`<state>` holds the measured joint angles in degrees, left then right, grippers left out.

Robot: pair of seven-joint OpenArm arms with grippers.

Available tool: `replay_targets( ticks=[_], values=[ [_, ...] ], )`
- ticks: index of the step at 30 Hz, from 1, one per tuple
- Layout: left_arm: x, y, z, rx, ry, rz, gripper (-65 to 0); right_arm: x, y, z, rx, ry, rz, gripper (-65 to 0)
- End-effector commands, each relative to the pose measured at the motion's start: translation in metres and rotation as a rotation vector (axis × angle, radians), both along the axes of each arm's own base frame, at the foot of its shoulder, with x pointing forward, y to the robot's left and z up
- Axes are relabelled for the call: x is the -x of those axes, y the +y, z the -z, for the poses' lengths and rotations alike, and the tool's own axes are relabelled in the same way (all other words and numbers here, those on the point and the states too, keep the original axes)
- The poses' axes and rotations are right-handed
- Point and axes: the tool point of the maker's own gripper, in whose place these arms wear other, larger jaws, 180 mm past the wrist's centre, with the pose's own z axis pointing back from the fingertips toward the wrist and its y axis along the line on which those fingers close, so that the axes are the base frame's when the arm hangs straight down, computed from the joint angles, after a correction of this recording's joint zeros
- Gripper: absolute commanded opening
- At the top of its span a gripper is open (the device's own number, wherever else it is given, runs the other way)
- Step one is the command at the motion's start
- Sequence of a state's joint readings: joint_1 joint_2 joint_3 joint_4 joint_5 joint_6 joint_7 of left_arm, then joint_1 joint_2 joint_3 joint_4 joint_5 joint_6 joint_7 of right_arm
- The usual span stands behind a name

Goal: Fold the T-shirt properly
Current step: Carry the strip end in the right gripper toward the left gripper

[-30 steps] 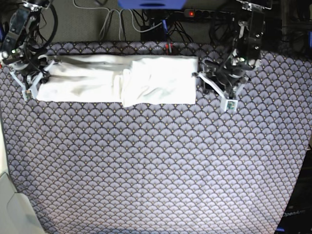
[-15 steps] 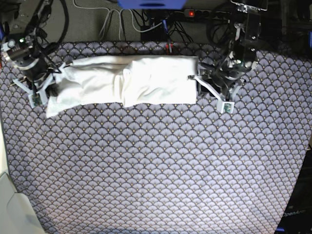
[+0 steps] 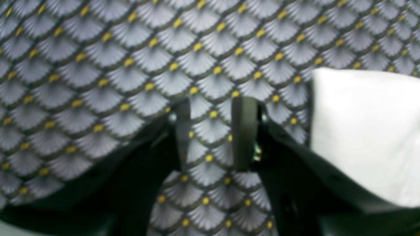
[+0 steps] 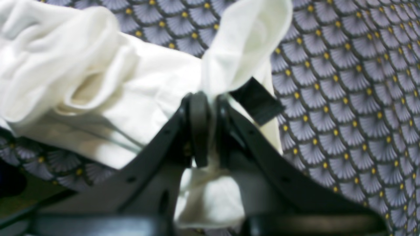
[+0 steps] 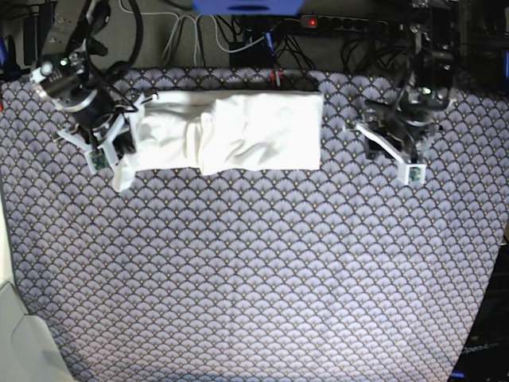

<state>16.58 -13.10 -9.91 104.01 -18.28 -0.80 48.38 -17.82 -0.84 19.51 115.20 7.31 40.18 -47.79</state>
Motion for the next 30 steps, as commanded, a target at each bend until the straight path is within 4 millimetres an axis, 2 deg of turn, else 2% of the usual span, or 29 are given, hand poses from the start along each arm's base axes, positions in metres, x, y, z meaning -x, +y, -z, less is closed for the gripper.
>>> replay_targets(
  ticks=[1,5,11,16,20,23,26,30],
  values=[
    [-0.004,0.010,-0.010,-0.014,-0.022,-0.016,-43.6,-0.007,0.009,-0.012,-0.037,-0.055,-0.004,-65.0],
    [0.003,0.038,-0.014,-0.033,0.013,-0.089,-43.6,-0.007,0.027,-0.018,-0.148,-0.079,-0.013,-65.0],
    [0.012,0.052,-0.027,-0.058,0.011,-0.120,-43.6,-0.009,0.066,-0.032,-0.300,-0.116,-0.095,-65.0],
    [0.022,0.066,-0.033,-0.081,0.009,-0.152,-43.6,-0.006,0.098,-0.035,-0.360,-0.088,-0.182,-65.0],
    [0.030,0.081,-0.034,-0.098,0.015,-0.194,-43.6,0.003,0.140,-0.039,-0.415,-0.076,-0.295,-65.0],
    [0.031,0.085,-0.034,-0.102,0.016,-0.202,-43.6,0.007,0.165,-0.044,-0.443,-0.076,-0.370,-65.0],
    [0.036,0.085,-0.031,-0.105,0.026,-0.202,-43.6,0.003,0.180,-0.053,-0.466,-0.096,-0.402,-65.0],
    [0.043,0.085,-0.027,-0.105,0.043,-0.201,-43.6,0.001,0.198,-0.044,-0.490,-0.063,-0.445,-65.0]
  ],
)
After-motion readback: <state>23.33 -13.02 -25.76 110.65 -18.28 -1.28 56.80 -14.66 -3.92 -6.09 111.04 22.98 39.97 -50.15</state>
